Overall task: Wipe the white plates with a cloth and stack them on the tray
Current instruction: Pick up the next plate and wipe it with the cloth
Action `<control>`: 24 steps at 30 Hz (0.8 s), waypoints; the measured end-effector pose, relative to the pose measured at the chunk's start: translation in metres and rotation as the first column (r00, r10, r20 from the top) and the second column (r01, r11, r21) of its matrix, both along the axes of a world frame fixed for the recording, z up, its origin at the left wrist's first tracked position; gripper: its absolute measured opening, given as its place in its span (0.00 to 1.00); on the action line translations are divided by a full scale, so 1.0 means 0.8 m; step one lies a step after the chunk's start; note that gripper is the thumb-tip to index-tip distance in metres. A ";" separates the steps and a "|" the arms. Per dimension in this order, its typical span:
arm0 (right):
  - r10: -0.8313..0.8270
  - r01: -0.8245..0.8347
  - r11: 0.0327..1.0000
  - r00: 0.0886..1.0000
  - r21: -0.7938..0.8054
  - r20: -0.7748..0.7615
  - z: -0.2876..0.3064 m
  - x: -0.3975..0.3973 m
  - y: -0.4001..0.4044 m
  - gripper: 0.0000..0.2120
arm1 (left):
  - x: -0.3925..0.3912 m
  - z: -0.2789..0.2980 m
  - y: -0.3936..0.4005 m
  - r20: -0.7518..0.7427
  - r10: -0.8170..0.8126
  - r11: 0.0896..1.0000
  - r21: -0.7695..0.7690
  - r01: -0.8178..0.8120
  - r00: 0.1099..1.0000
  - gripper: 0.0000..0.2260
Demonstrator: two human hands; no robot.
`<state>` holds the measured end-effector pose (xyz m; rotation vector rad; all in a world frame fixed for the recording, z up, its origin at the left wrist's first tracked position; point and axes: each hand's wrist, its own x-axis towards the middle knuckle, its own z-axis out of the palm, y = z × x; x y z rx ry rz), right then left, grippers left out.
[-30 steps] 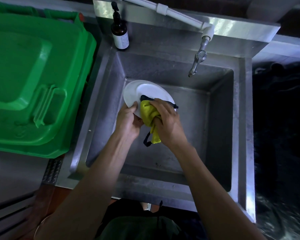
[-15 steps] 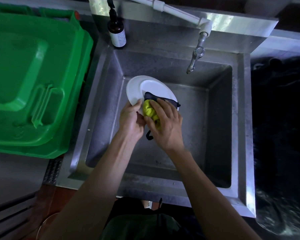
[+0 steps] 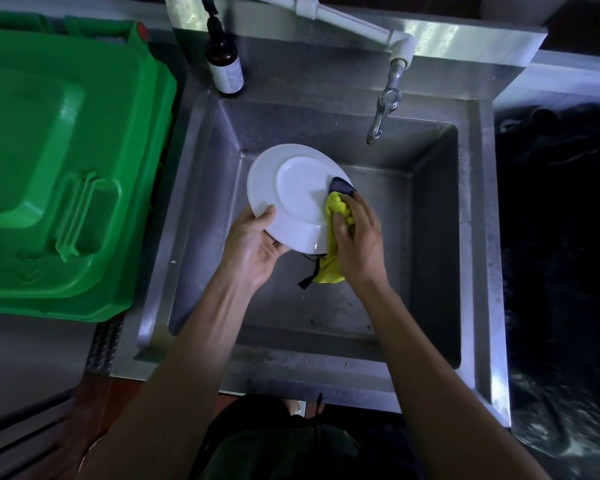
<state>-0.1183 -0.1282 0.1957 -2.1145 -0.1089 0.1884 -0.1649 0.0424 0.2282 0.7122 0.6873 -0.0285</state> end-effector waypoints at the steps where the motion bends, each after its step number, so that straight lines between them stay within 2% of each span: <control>1: 0.000 0.000 1.000 1.000 0.005 -0.013 0.001 0.005 -0.003 0.18 | -0.003 -0.002 0.002 0.020 -0.027 1.000 0.002 0.027 0.999 0.14; 8: 0.066 -0.064 0.996 0.997 -0.058 0.034 0.010 0.042 -0.018 0.17 | -0.017 -0.007 0.021 0.105 -0.198 0.980 0.053 0.194 0.975 0.19; 12: 0.135 -0.132 0.989 0.990 -0.074 0.044 0.024 0.057 -0.021 0.19 | -0.021 -0.007 0.029 0.097 -0.279 0.958 0.104 0.269 0.955 0.24; 18: 0.255 -0.237 0.941 0.966 -0.239 0.044 0.039 0.070 -0.010 0.21 | -0.023 -0.008 0.022 0.023 -0.378 0.912 0.180 0.368 0.926 0.19; 24: 0.387 -0.316 0.872 0.913 -0.374 0.131 0.037 0.057 0.010 0.22 | -0.020 -0.009 0.017 0.000 -0.398 0.900 0.195 0.390 0.918 0.18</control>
